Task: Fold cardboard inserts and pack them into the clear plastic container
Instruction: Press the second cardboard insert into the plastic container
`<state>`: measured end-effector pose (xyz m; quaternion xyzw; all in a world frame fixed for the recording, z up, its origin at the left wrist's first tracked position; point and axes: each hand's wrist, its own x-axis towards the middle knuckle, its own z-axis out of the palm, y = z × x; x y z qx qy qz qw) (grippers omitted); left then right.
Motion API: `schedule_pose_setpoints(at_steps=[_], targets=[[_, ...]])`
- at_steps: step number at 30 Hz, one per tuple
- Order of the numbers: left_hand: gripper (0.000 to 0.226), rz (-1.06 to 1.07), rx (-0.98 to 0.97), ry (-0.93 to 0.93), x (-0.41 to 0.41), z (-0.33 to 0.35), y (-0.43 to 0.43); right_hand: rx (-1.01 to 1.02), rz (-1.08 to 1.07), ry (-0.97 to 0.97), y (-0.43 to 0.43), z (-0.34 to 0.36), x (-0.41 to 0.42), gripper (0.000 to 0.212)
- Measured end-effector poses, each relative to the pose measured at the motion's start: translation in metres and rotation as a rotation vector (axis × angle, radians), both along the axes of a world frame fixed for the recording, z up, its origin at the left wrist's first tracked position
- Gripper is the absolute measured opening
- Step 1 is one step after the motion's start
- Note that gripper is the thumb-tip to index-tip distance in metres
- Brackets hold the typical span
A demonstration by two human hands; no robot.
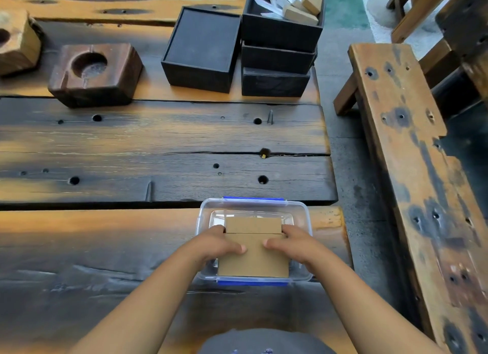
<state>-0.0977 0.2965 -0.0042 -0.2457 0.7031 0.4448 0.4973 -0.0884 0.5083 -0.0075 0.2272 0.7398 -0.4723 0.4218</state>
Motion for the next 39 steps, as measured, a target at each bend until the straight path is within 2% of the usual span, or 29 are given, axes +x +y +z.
schedule_pose_setpoints(at_steps=[4, 7, 10, 17, 18, 22, 24, 32, 39], targets=[[0.041, -0.159, -0.091, -0.022, -0.013, 0.002, 0.000, 0.101, 0.154, -0.013, -0.002, -0.002, -0.006, 0.052], [0.055, -0.261, -0.122, -0.048, -0.019, 0.003, 0.001, 0.185, 0.256, 0.013, -0.002, -0.004, -0.007, 0.061], [0.060, -0.314, -0.125, -0.058, -0.022, 0.001, 0.001, 0.179, 0.303, 0.016, 0.001, -0.003, -0.008, 0.061], [0.054, -0.317, -0.079, -0.057, -0.019, -0.006, -0.004, 0.068, 0.265, -0.043, 0.006, -0.001, -0.013, 0.033], [0.053, -0.310, -0.072, -0.065, -0.018, -0.007, -0.005, 0.073, 0.277, -0.038, 0.006, -0.002, -0.012, 0.035], [0.048, -0.291, -0.048, -0.080, -0.016, -0.011, -0.006, 0.119, 0.353, -0.004, 0.004, -0.004, -0.012, 0.067], [0.044, -0.280, -0.038, -0.091, -0.015, -0.011, -0.007, 0.097, 0.350, 0.004, 0.003, -0.005, -0.011, 0.073], [0.037, -0.278, -0.033, -0.110, -0.020, -0.011, -0.007, 0.054, 0.392, -0.093, 0.008, -0.001, -0.021, 0.075], [0.030, -0.251, -0.033, -0.112, -0.021, -0.014, -0.006, 0.067, 0.405, -0.071, 0.007, -0.003, -0.024, 0.075]])
